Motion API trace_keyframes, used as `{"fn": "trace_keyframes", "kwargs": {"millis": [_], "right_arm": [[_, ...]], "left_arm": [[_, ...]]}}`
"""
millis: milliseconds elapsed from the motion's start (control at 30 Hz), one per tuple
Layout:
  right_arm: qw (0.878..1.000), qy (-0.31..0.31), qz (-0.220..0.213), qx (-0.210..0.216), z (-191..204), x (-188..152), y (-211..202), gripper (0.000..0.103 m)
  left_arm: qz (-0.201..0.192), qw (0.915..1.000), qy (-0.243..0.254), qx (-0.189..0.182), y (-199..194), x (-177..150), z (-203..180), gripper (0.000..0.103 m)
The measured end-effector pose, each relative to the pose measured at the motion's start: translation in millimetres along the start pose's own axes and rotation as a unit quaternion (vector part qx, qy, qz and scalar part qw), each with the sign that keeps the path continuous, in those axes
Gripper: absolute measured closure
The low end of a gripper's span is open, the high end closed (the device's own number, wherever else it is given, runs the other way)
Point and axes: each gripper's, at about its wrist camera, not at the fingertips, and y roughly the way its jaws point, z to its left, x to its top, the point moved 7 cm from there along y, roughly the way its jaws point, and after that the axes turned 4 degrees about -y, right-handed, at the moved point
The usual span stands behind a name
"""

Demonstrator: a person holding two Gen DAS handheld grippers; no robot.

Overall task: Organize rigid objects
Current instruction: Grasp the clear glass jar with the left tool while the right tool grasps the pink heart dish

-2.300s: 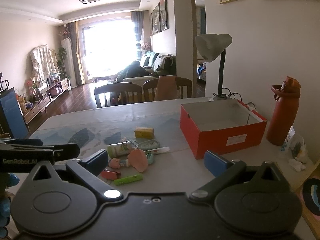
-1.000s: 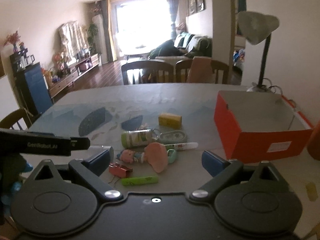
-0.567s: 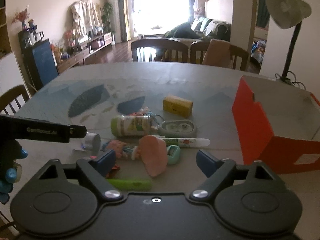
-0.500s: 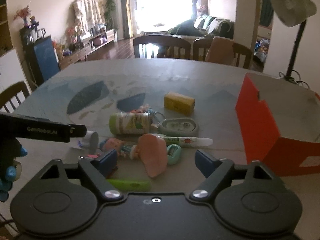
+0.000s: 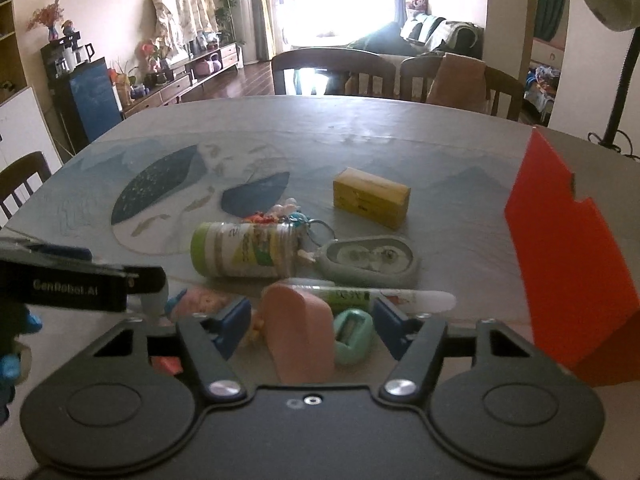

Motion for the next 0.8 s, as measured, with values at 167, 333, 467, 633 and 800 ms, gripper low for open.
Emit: {"fn": "trace_keyframes", "kwargs": {"millis": [167, 333, 467, 633, 800], "right_arm": [[1.0, 0.011, 0.006, 0.008, 2, 2, 11, 0.045], [0.999, 0.036, 0.013, 0.015, 0, 2, 20, 0.053], [0.998, 0.053, 0.014, 0.018, -3, 2, 24, 0.055], [0.998, 0.065, 0.014, 0.022, -4, 2, 25, 0.058], [0.997, 0.072, 0.014, 0.022, -4, 1, 25, 0.067]], "left_arm": [[0.003, 1.0, 0.002, 0.0, 6, 0, -1, 0.001], [0.01, 0.9999, 0.0, 0.002, 11, -3, 0, 0.007], [0.012, 0.9999, 0.002, -0.002, 13, -4, -1, 0.01], [0.011, 0.9999, 0.002, -0.004, 15, -4, -2, 0.018], [0.015, 0.9999, 0.001, -0.003, 17, -6, -1, 0.022]]}}
